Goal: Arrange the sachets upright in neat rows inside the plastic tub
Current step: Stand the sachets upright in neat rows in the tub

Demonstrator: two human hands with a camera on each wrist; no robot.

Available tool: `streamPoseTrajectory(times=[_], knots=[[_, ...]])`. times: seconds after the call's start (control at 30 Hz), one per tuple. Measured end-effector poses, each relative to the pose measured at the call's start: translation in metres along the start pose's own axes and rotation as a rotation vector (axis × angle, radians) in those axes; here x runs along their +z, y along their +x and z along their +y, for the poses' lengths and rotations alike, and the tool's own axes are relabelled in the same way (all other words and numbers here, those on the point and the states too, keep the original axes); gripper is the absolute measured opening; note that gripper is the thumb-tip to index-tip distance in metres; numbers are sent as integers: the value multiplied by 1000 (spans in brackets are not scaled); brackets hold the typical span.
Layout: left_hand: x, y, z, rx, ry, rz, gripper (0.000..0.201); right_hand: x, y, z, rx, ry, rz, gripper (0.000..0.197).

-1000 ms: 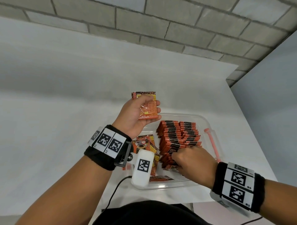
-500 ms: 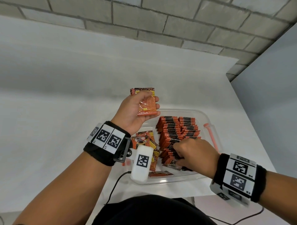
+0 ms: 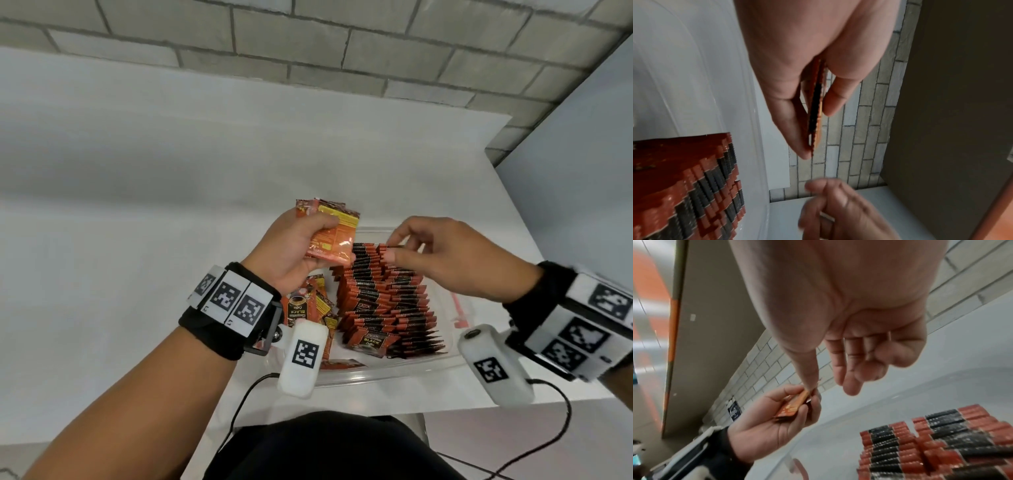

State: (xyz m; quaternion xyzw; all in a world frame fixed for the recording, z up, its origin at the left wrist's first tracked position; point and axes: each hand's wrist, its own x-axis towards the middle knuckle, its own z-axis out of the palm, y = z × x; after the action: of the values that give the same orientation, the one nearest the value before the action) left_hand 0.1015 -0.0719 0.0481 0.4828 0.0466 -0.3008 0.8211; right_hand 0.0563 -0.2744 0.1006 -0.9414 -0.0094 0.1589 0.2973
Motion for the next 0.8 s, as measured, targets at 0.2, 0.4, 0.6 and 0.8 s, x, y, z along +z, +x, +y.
streamPoseTrajectory(times=[0.2, 0.4, 0.6, 0.8], knots=[[13, -4, -7, 44, 208, -29, 20, 15, 16, -10, -86, 273, 59, 25], [13, -5, -4, 6, -20, 38, 51, 13, 22, -9, -202, 356, 324, 19], [12, -9, -5, 89, -79, 12, 21, 33, 14, -9, -424, 24, 240, 13], [12, -14, -9, 182, 106, -6, 20, 37, 17, -2, -441, 22, 173, 14]])
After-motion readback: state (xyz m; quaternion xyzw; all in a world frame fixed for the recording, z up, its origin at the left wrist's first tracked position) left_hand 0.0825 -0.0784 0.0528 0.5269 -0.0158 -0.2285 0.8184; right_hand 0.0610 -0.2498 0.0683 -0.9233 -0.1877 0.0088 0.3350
